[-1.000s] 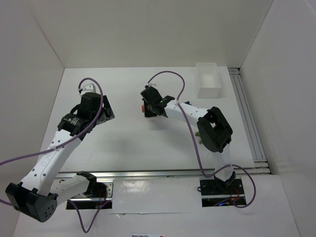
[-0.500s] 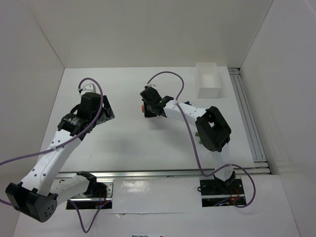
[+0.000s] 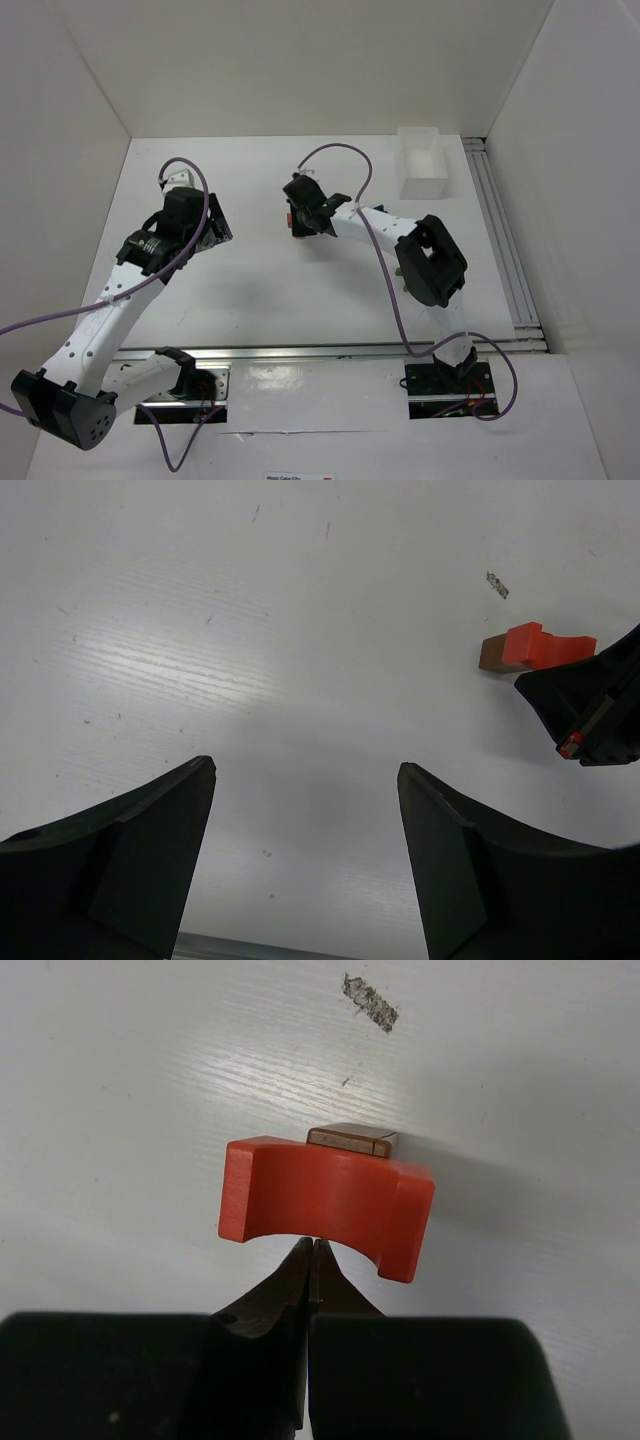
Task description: Build the wood block tower
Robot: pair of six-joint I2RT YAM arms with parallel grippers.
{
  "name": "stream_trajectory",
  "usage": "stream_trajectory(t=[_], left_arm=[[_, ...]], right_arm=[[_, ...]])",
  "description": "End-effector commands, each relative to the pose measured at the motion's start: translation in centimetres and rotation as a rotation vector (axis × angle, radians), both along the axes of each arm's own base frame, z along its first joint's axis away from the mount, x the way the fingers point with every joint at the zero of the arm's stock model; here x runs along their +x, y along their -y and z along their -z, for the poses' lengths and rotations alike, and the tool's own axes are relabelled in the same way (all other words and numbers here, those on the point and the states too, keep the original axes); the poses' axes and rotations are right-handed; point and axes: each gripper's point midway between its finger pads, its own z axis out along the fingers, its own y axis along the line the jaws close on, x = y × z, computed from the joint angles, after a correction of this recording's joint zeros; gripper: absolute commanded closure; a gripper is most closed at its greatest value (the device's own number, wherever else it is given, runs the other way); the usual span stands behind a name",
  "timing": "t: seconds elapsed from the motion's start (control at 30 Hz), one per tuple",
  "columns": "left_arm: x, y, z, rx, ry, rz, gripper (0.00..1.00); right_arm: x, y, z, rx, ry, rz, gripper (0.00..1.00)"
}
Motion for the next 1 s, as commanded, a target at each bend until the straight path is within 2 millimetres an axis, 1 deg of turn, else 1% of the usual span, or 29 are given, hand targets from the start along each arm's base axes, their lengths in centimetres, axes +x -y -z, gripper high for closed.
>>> stream_trajectory(t=[0.0, 0.03, 0.07, 0.13, 0.43, 0.47, 0.5, 0.57, 0.93, 0.97], left_arm=[[0.38, -0.37, -1.14, 0.01, 0.05, -0.001, 0.14], [0.38, -0.37, -1.14, 0.01, 0.05, -0.001, 0.14], [0.38, -0.37, -1.14, 0.01, 0.05, -0.001, 0.14], [0.38, -0.37, -1.14, 0.01, 0.05, -0.001, 0.14], [0.38, -0.37, -1.14, 0.01, 0.05, -0.001, 0.14], [0.38, -0.37, -1.14, 0.01, 0.05, -0.001, 0.14], [0.38, -0.37, -1.14, 0.01, 0.05, -0.001, 0.14], [0.38, -0.37, -1.14, 0.01, 0.05, -0.001, 0.14], [0.37, -0.4, -1.13, 0.017, 0.049, 0.005, 0.14], [0.37, -0.4, -1.13, 0.017, 0.049, 0.005, 0.14]], right_arm=[[0.75, -0.95, -1.26, 0.008, 0.042, -0.004, 1.0], [0.76, -0.91, -1.25, 0.003, 0.045, -0.011, 1.0], [0.96, -1.1, -1.67, 0.01, 0.053, -0.01, 1.0], [0.79, -0.94, -1.05, -0.004, 0.039, -0.011, 1.0], [0.89, -0.81, -1.06, -0.009, 0.043, -0.005, 1.0], [1.19, -0.88, -1.48, -0.006, 0.056, 0.002, 1.0], [1.18, -0.83, -1.01, -0.018, 0.052, -0.005, 1.0], [1.05, -0.7, -0.88, -0.025, 0.045, -0.005, 1.0], [1.11, -0.98, -1.22, -0.013, 0.047, -0.011, 1.0], [0.94, -0.82, -0.87, -0.02, 0.041, -0.012, 1.0]])
